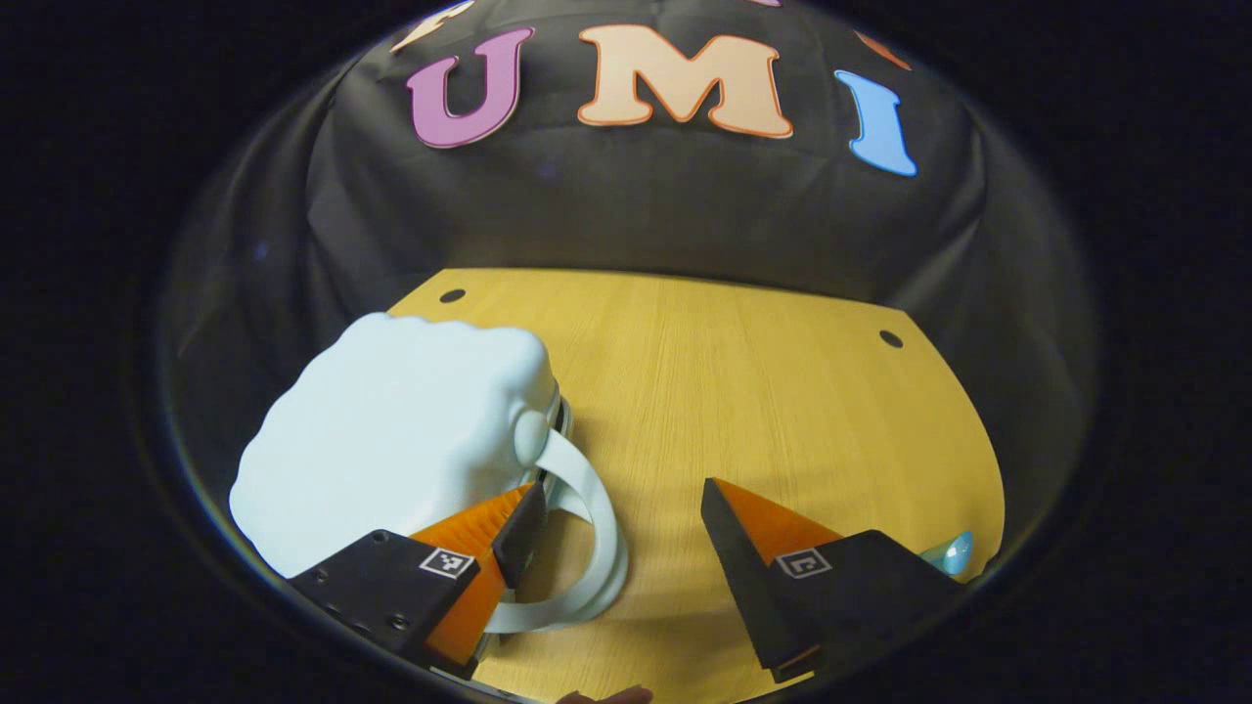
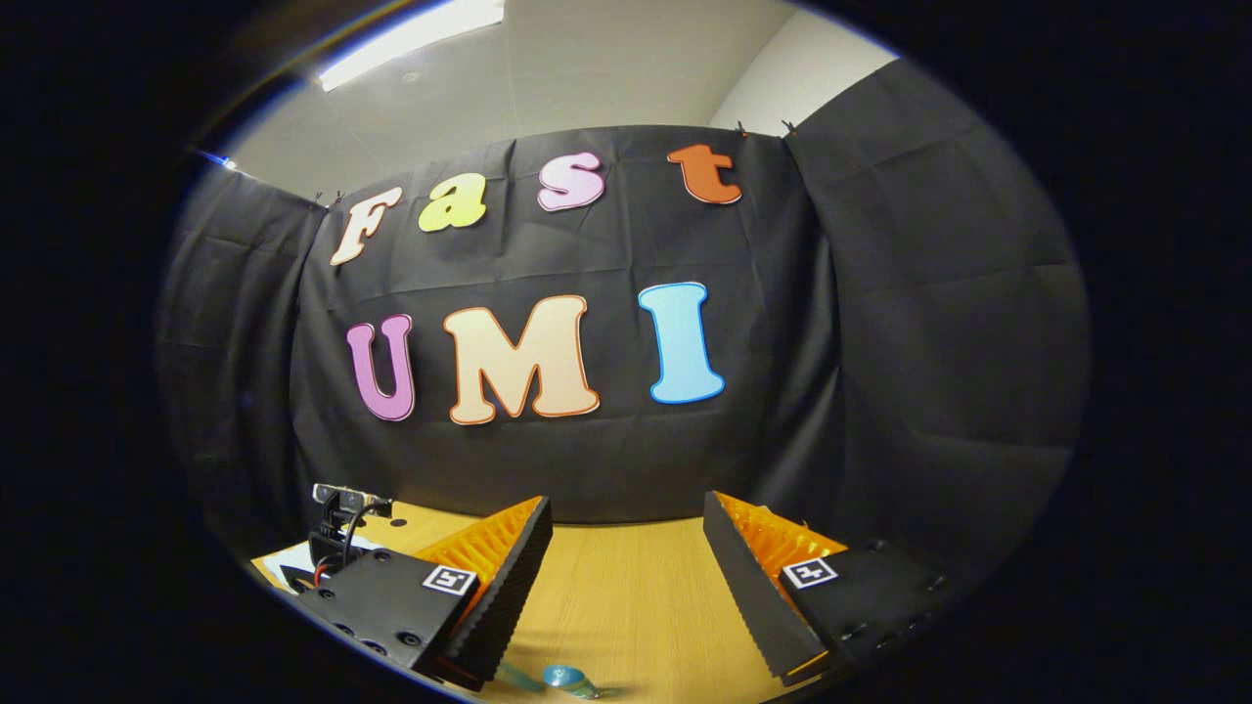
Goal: First open the suitcase, pack the skin care products into it, and then close the suitcase.
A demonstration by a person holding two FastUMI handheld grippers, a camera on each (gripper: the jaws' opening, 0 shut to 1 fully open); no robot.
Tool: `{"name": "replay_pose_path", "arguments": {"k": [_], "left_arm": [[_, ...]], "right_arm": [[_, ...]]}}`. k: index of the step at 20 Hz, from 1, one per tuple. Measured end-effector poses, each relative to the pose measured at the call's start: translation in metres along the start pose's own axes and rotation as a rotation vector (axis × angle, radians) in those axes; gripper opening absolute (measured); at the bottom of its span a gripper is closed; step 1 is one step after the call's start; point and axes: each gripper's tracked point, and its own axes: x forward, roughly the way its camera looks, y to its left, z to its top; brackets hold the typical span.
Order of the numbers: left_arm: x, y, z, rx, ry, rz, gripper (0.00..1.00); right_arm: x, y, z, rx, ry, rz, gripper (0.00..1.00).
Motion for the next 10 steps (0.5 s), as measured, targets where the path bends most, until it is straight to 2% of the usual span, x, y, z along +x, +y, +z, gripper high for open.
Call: {"name": "replay_pose_path", "arguments": {"k": [5, 7, 8, 9, 10], "left_arm": [[0.011, -0.003, -0.024, 0.014, 0.087, -0.014, 0.96], [0.015, -0.016, -0.037, -0.002, 0.136, -0.08, 0.95], [0.013, -0.014, -0.041, -0.001, 0.156, -0.074, 0.9], [0.016, -0.009, -0.04, 0.021, 0.153, -0.059, 0.77], [0.018, 0.0, -0.04, 0.045, 0.149, -0.032, 0.74]], "right_arm": [[0.002, 0.008, -0.008, -0.039, 0.012, 0.022, 0.97], [0.002, 0.009, -0.01, -0.04, 0.015, 0.023, 0.97], [0.001, 0.008, -0.012, -0.042, 0.018, 0.022, 0.98], [0.002, 0.007, -0.012, -0.042, 0.02, 0.02, 0.98], [0.001, 0.007, -0.013, -0.042, 0.021, 0.019, 0.98]]}}
